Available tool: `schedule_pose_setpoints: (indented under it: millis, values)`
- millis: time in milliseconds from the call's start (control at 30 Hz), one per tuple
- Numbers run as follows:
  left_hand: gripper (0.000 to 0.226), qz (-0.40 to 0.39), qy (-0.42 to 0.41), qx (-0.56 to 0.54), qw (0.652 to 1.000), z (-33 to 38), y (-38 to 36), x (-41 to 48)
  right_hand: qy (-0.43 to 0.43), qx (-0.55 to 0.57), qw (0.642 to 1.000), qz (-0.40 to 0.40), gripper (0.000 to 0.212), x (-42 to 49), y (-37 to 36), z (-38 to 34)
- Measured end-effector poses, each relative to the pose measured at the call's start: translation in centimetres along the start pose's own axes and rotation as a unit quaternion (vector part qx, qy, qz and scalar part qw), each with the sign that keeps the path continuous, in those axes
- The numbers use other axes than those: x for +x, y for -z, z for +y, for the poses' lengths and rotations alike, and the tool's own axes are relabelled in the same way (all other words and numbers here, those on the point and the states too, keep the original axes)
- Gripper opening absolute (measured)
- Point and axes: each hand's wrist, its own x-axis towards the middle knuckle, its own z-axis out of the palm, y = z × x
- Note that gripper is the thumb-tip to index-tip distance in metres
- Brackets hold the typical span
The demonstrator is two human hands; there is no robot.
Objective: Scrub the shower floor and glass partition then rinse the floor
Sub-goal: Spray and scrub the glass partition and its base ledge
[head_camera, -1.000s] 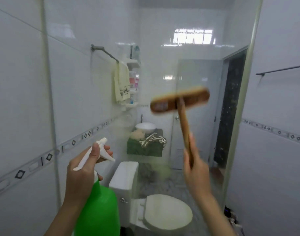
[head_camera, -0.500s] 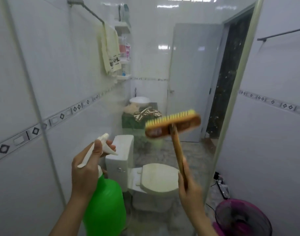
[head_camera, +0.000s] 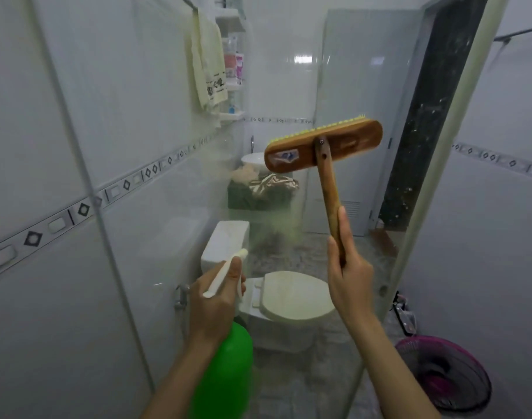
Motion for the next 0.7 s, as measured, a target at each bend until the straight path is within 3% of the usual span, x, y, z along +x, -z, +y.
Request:
schedule_pose_setpoints:
  millis: [133, 300, 533, 700]
  values:
    - [0.058, -0.013, -0.02, 0.01, 1.0, -0.1, 0.0, 0.4, 0.016, -0.038, 0.999, -0.022, 0.061, -2.6, -0.2, 2.3]
    - [0.039, -0.002, -0.009, -0.027, 1.0, 0.6, 0.3, 0.4, -0.106, -0.058, 0.988, -0.093, 0.054, -10.8, 0.6, 5.4]
    - [0.03, 0.011, -0.013, -0.023, 1.0, 1.1, 1.5, 1.2, -0.009, -0.111, 0.991, -0.072, 0.061, -3.9, -0.9, 3.3]
    - [0.048, 0.027, -0.029, -0.024, 0.999, 1.7, 2.5, 1.0, -0.145, -0.101, 0.972, -0.157, 0.084, -15.2, 2.9, 6.9]
